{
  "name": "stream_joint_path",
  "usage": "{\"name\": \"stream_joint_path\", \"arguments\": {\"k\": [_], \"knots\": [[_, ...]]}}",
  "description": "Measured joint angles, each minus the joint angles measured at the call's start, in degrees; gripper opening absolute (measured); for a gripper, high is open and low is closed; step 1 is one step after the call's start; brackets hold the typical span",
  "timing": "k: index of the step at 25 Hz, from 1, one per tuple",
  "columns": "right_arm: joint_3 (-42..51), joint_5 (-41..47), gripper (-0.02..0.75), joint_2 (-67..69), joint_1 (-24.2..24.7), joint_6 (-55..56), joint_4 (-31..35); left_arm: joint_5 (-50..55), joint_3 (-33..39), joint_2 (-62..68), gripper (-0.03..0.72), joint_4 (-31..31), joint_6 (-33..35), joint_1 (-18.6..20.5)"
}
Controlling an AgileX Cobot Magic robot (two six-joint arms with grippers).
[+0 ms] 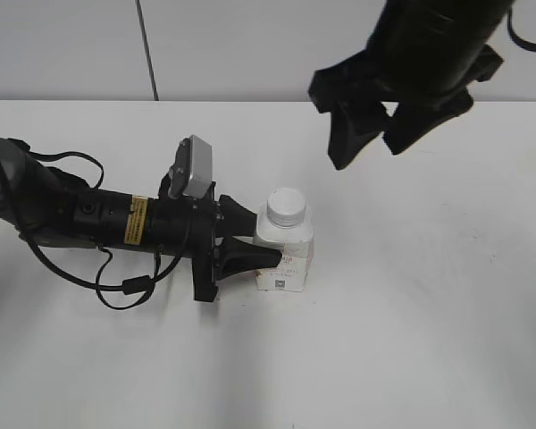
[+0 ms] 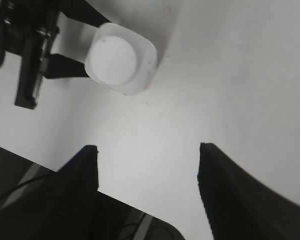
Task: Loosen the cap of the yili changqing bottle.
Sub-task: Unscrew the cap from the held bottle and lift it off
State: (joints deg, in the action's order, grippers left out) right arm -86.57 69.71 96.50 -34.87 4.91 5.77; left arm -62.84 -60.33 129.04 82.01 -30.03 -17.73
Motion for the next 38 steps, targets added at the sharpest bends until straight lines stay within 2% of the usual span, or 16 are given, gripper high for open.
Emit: {"name": "stream_joint_path", "arguments": {"k": [8,16,22,29,34,38], "knots": [[-8.3,0.0,0.497,9.1,-0.9,7.3,4.3,0.5,0.0,-0.1,0.316,0.0,0.0,-0.1],[-9.4,0.0,0.497,14.9,-1.8,8.4,7.1,0.5,0.0,-0.1,0.314,0.0,0.0,-0.1],[-9.8,0.0,0.497,17.6,-3.7,8.6,6.2,0.5,0.0,-0.1,0.313,0.0,0.0,-0.1],[-10.9,0.0,0.500,18.0,-4.3,8.9,1.2,0.5,0.0,-0.1,0.313,0.0,0.0,-0.1],[-10.9,0.1,0.553,18.0,-4.3,8.7,1.0,0.5,0.0,-0.1,0.313,0.0,0.0,-0.1],[-11.1,0.1,0.565,18.3,-4.3,8.6,0.4,0.5,0.0,-0.1,0.313,0.0,0.0,-0.1]]}}
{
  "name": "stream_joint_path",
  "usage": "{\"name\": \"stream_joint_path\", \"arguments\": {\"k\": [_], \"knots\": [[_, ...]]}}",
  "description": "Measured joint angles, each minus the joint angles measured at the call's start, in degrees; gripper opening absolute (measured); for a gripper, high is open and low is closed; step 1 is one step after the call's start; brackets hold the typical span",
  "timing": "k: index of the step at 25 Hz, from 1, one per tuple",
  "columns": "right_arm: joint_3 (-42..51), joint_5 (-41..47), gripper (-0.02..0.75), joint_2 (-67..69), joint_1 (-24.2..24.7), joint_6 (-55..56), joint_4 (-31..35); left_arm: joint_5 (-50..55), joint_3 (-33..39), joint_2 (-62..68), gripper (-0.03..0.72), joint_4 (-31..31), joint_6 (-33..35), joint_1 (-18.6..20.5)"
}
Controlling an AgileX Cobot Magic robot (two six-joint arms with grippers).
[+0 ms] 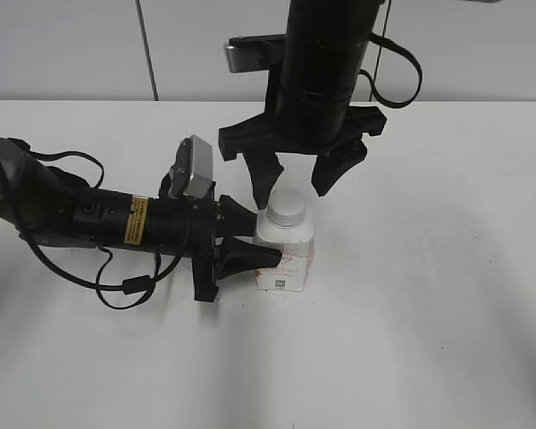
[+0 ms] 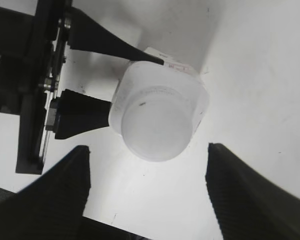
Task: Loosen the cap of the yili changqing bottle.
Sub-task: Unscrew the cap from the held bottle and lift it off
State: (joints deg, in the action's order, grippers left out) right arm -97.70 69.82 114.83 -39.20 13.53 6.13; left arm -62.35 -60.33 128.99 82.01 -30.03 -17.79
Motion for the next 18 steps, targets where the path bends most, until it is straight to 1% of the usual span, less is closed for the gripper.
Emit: {"name": "stream_joint_path", "arguments": {"k": [7,18], "knots": [[-3.3,0.0,0.566,4.4,0.0,0.0,-1.1,0.0,0.0,0.0,0.313,0.0,0.0,0.0],[-3.6,0.1,0.560,4.5,0.0,0.5,-1.9,0.0,0.0,0.0,0.313,0.2,0.0,0.0]]}}
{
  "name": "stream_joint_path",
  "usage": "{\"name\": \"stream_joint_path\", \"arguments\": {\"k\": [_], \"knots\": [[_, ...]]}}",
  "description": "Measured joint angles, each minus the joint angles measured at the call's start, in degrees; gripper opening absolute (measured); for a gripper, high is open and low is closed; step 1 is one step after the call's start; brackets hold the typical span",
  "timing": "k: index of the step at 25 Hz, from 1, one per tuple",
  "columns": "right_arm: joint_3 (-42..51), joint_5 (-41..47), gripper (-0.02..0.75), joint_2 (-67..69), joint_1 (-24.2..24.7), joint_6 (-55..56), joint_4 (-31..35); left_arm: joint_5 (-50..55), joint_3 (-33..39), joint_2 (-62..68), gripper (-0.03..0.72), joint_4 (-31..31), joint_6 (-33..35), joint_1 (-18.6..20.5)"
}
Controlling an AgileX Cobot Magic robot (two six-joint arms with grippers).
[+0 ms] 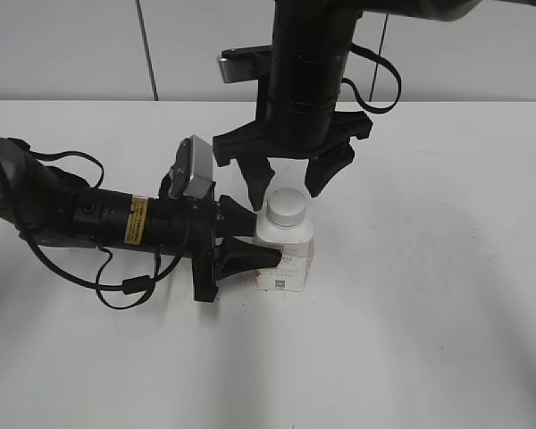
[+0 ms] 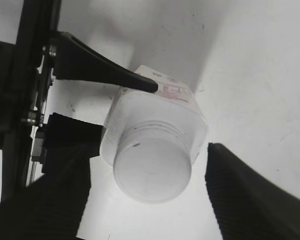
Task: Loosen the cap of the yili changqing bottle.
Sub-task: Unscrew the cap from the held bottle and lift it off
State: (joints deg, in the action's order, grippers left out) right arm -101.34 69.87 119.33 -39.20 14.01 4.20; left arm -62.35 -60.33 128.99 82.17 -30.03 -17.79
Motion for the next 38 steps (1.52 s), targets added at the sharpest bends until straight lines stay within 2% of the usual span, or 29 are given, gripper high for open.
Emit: {"name": "stream_joint_path", "arguments": {"k": [12,15,18,23,26,35,38], "knots": [[0.0,0.0,0.518,1.5,0.0,0.1,-0.2,0.0,0.0,0.0,0.313,0.0,0.0,0.0],[0.0,0.0,0.476,1.5,0.0,0.1,-0.2,0.0,0.0,0.0,0.313,0.0,0.0,0.0],[0.0,0.0,0.389,1.6,0.1,0.1,-0.1,0.0,0.0,0.0,0.313,0.0,0.0,0.0],[0.0,0.0,0.389,1.7,0.1,-4.2,-0.1,0.0,0.0,0.0,0.313,0.0,0.0,0.0],[0.0,0.0,0.389,1.7,0.1,-14.9,-0.1,0.0,0.0,0.0,0.313,0.0,0.0,0.0],[-0.1,0.2,0.389,1.7,0.1,-64.5,-0.3,0.1,0.0,0.0,0.313,0.2,0.0,0.0],[-0.3,0.4,0.389,1.7,0.1,-72.2,-0.3,0.1,0.0,0.0,0.313,0.2,0.1,0.0]]}}
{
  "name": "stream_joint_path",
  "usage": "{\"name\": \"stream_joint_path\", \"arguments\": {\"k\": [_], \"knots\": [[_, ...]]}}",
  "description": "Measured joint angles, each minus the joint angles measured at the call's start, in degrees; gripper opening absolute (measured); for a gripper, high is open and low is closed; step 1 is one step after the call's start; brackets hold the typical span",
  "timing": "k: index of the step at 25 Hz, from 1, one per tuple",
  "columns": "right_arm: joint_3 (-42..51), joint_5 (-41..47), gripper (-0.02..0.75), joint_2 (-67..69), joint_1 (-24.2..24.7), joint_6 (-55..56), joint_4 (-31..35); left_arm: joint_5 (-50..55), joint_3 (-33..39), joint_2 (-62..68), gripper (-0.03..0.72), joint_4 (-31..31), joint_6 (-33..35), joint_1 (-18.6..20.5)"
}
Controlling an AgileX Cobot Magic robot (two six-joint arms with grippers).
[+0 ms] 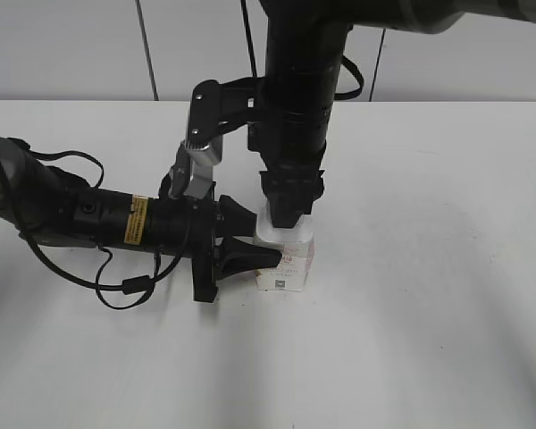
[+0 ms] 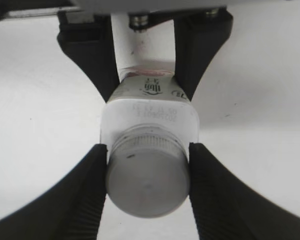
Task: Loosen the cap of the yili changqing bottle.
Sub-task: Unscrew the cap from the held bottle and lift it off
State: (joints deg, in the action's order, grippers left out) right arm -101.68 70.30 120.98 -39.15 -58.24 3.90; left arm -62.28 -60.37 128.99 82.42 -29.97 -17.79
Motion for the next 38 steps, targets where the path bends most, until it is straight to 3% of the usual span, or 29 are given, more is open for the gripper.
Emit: {"name": "stream_joint_path", "arguments": {"k": [25,30,38], "knots": [[-1.4,0.0,0.389,-2.8,-0.1,-2.4,-1.2,0.2,0.0,-0.1,0.310,0.1,-0.1,0.0],[-1.4,0.0,0.389,-3.8,-0.1,11.2,-1.2,0.2,0.0,-0.1,0.310,0.2,-0.1,0.0],[-1.4,0.0,0.389,-6.2,-0.1,50.8,-2.1,0.2,0.0,-0.1,0.310,0.2,-0.1,0.0]]}}
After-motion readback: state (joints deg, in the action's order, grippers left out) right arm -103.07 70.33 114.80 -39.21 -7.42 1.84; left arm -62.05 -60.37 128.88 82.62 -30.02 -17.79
